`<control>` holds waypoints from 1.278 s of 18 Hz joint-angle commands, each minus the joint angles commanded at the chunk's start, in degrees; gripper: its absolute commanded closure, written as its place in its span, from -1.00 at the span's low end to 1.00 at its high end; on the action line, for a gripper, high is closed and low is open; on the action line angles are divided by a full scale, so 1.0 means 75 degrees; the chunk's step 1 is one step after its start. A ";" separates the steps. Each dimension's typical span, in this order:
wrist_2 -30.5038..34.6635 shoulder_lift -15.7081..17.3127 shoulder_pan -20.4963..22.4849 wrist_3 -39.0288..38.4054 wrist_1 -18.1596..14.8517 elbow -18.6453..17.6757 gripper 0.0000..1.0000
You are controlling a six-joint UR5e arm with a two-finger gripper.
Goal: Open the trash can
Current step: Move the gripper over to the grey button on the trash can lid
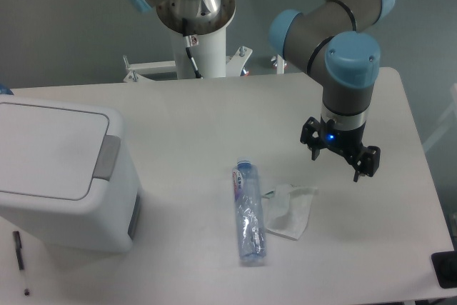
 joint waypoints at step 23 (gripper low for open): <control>-0.3187 0.0047 -0.0210 -0.4650 -0.0012 0.0492 -1.00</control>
